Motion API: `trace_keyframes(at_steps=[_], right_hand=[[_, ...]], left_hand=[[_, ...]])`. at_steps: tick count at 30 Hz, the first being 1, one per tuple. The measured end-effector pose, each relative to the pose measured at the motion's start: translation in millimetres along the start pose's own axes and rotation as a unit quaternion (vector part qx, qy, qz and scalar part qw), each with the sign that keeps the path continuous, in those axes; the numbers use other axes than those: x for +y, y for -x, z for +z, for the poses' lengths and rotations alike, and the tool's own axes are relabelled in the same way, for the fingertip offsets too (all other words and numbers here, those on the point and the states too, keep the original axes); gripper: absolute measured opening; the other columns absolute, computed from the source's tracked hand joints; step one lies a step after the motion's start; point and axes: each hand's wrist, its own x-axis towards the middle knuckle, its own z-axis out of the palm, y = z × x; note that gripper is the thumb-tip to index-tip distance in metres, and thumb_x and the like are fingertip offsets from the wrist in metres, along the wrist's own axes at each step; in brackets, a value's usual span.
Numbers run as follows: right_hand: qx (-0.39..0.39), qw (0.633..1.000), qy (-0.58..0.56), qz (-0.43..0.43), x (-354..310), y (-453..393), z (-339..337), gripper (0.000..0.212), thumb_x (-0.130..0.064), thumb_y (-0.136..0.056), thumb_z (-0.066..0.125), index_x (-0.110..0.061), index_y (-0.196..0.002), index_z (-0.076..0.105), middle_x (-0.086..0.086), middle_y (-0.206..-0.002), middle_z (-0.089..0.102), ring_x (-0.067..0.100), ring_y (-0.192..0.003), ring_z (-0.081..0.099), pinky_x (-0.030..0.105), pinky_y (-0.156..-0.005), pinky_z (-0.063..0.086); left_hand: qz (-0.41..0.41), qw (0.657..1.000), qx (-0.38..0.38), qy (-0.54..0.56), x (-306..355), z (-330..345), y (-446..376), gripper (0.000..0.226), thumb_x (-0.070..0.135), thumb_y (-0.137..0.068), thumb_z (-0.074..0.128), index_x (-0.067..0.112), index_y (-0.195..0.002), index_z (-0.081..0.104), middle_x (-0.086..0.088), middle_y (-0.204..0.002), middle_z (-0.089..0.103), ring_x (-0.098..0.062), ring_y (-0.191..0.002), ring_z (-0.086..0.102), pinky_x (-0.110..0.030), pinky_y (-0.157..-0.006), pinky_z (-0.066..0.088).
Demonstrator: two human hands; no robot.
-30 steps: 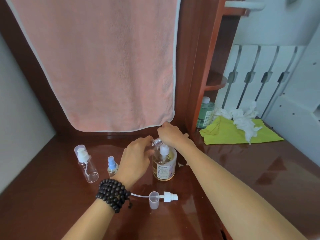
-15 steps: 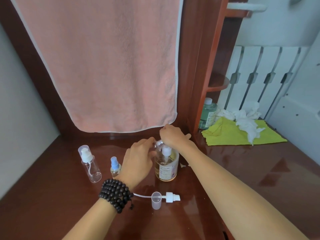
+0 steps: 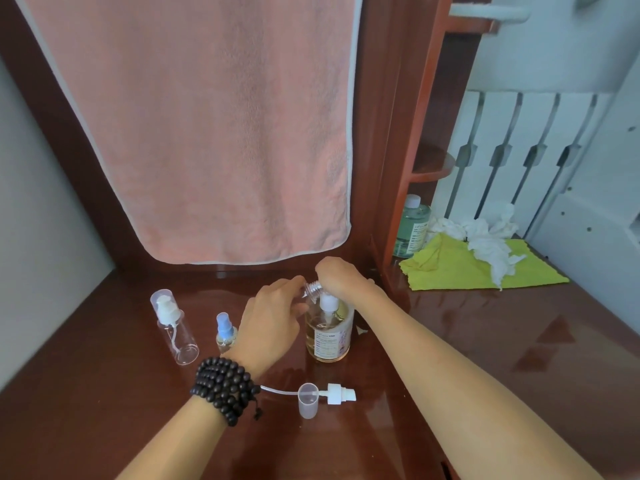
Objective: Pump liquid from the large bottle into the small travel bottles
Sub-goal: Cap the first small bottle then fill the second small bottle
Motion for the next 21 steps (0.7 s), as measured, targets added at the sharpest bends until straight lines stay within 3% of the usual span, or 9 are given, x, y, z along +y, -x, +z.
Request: trace_keyframes(at_steps=[3, 7, 10, 17, 19, 21], right_hand=[[0.019, 0.999, -0.027, -0.010, -3, 3, -8, 0.031, -0.025, -0.095, 0.029, -0.014, -0.105, 0.056, 0.003, -0.108, 0.055, 0.028, -0.113, 0.049, 0.057, -0.114, 0.027], [0.026, 0.999, -0.025, 0.002, 0, 1, 1, 0.019, -0.011, -0.096, 0.031, -0.011, -0.093, 0.049, 0.010, -0.108, 0.056, 0.034, -0.122, 0.054, 0.057, -0.114, 0.032], [0.015, 0.999, -0.028, 0.015, 2, -4, 11, 0.026, -0.010, -0.098, 0.032, -0.011, -0.110, 0.055, 0.018, -0.129, 0.060, 0.039, -0.123, 0.054, 0.061, -0.112, 0.036], [0.028, 0.998, -0.058, 0.003, -6, 4, -4, 0.024, -0.020, -0.098, 0.030, -0.014, -0.092, 0.053, 0.011, -0.117, 0.058, 0.030, -0.112, 0.053, 0.048, -0.107, 0.036], [0.026, 0.998, -0.061, -0.004, -7, 5, -4, 0.028, -0.025, -0.100, 0.029, -0.015, -0.103, 0.055, 0.009, -0.122, 0.056, 0.030, -0.116, 0.051, 0.052, -0.110, 0.030], [0.031, 0.999, -0.029, -0.005, -4, -1, 2, 0.021, -0.019, -0.095, 0.029, -0.017, -0.091, 0.049, 0.010, -0.123, 0.057, 0.032, -0.117, 0.053, 0.054, -0.111, 0.033]], left_hand=[[0.002, 1.000, 0.000, 0.017, 1, -6, -4, 0.022, 0.008, -0.087, 0.060, 0.022, -0.104, 0.057, 0.008, -0.094, 0.061, -0.022, -0.089, 0.059, -0.047, -0.076, 0.051], [-0.007, 1.000, 0.002, 0.017, 1, 1, -2, 0.019, 0.007, -0.087, 0.060, 0.019, -0.101, 0.057, 0.005, -0.089, 0.059, -0.024, -0.085, 0.058, -0.048, -0.074, 0.050], [-0.020, 1.000, -0.001, 0.014, 1, 7, 3, 0.016, 0.008, -0.088, 0.059, 0.016, -0.102, 0.057, 0.002, -0.088, 0.061, -0.026, -0.084, 0.059, -0.048, -0.074, 0.051], [-0.004, 1.000, -0.001, 0.020, 1, -3, -3, 0.023, 0.008, -0.086, 0.059, 0.023, -0.103, 0.056, 0.006, -0.094, 0.063, -0.022, -0.087, 0.060, -0.047, -0.075, 0.051], [-0.004, 1.000, 0.007, 0.028, 0, -3, -3, 0.022, 0.007, -0.087, 0.060, 0.021, -0.104, 0.057, 0.005, -0.094, 0.063, -0.021, -0.088, 0.060, -0.045, -0.075, 0.051], [-0.009, 0.999, 0.010, 0.032, 1, 0, 0, 0.021, 0.007, -0.088, 0.059, 0.018, -0.105, 0.058, 0.003, -0.092, 0.063, -0.022, -0.088, 0.060, -0.043, -0.075, 0.050]])
